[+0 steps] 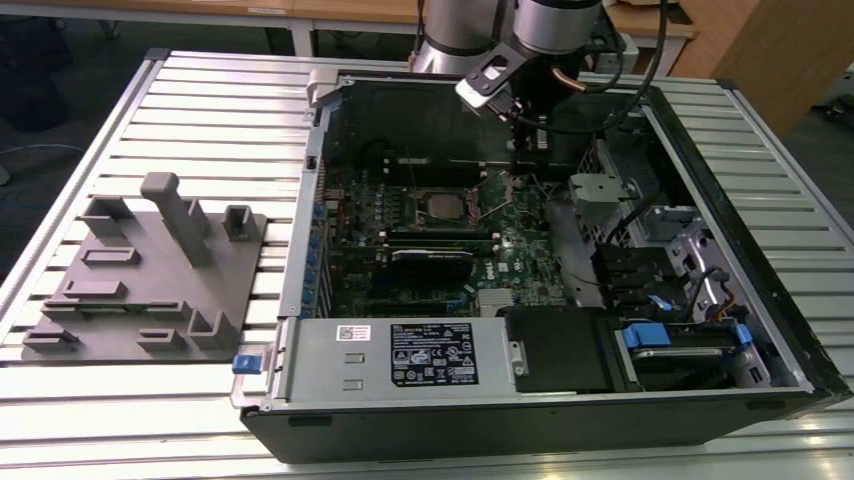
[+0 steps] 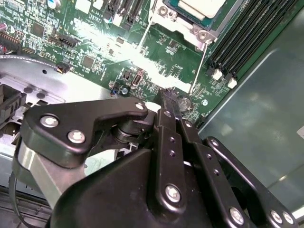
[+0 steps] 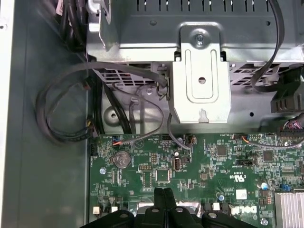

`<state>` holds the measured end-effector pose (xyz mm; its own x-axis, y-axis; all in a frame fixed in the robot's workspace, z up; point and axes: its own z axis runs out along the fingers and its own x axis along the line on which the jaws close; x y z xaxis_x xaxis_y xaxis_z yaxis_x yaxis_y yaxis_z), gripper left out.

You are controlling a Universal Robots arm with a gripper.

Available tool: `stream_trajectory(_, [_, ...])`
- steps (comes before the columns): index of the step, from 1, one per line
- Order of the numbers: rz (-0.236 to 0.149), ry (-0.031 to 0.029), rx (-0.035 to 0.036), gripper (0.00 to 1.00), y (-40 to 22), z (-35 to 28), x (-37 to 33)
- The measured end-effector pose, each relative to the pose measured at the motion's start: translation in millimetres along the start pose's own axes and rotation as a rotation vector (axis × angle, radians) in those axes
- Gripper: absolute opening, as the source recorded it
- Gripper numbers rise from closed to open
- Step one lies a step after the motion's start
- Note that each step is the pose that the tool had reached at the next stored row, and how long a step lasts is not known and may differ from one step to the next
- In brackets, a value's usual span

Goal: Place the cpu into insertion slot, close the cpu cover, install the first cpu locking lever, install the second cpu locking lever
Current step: 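Close the cpu cover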

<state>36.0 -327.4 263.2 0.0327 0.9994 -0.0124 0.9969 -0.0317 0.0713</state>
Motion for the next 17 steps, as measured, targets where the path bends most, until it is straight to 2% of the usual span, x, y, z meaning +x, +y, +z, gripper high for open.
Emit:
stream_trajectory(5, [0.000, -0.0015, 0.0005, 0.10, 0.3, 0.1, 0.0])
stream_trajectory(8, [0.000, -0.0029, 0.0095, 0.10, 0.9, 0.1, 0.1])
stream_trajectory(12, [0.000, -0.0028, 0.0103, 0.10, 1.0, 0.3, 0.1])
stream_trajectory(17, [0.000, -0.0030, 0.0200, 0.10, 7.4, 1.4, 0.4])
